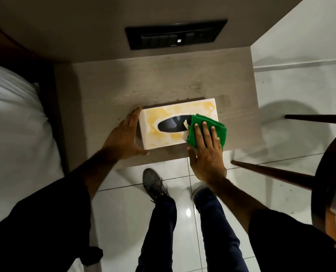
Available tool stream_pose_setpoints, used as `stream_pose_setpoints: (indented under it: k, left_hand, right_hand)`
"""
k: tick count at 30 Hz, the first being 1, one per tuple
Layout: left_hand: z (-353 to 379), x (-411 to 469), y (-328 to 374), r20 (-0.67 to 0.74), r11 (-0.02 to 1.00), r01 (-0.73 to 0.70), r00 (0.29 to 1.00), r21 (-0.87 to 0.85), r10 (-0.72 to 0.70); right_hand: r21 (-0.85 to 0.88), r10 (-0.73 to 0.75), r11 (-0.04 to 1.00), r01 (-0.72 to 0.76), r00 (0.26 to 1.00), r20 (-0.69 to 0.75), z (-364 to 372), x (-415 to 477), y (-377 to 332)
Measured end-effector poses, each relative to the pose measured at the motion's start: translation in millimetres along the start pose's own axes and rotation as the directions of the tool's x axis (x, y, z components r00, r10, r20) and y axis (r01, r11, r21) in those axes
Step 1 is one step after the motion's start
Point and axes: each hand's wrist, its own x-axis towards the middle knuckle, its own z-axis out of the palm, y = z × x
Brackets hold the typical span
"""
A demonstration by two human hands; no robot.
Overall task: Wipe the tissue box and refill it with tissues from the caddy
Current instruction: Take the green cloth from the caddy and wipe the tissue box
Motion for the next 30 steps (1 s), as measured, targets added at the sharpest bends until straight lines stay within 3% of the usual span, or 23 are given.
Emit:
stream_pose_setpoints:
  k: [12,18,22,30]
  left_hand:
    - [0.9,-0.8,2.1,-0.036,0.999,0.038,0.999,-0.024,-0.039]
    - [1.6,0.0,1.2,-0.041,0.998,0.034,0.998,-0.044,-0.036]
    - [1.9,1.4,0.7,-0.063,0.998,0.015,0.998,-0.053,-0.018]
    - [-1.7,1.2,-0.6,-0.071,0.997,-0.044,0.997,-0.057,0.039]
  right_hand:
    - [0.106,-0.154,0.983,0.15,0.988,0.027,28.8,-7.8,-21.2]
    - [0.056,-0.239,0.97,0.235,0.969,0.065,36.8,-11.4,-41.7]
    - [0.004,-0.369,0.928,0.371,0.922,0.117,47.3,-13.4,-69.0]
    - [-0.036,-0.422,0.902,0.431,0.895,0.142,38.4,15.7,-93.1]
